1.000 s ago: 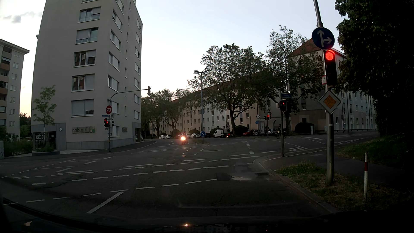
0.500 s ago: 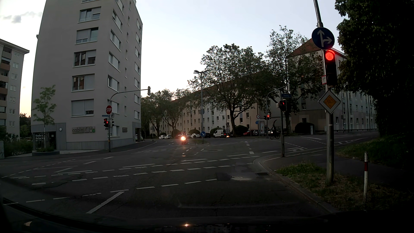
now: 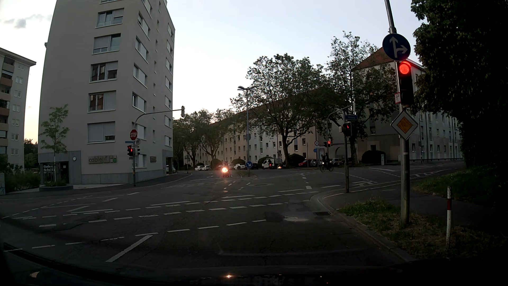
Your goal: Follow the waypoints while adhering to traffic rules and regulations
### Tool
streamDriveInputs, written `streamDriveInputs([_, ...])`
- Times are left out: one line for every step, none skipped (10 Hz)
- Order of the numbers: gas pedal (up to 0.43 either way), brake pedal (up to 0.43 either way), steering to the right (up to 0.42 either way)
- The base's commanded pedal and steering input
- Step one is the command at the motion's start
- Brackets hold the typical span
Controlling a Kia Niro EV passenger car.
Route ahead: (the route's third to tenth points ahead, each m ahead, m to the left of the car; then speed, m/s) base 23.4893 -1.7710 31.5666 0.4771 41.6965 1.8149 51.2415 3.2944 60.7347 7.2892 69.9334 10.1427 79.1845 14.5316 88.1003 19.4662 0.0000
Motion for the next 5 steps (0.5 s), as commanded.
streamDriveInputs([0.0, 0.238, 0.0])
streamDriveInputs([0.0, 0.238, 0.0])
streamDriveInputs([0.0, 0.244, 0.0])
streamDriveInputs([0.0, 0.238, 0.0])
streamDriveInputs([0.0, 0.238, 0.0])
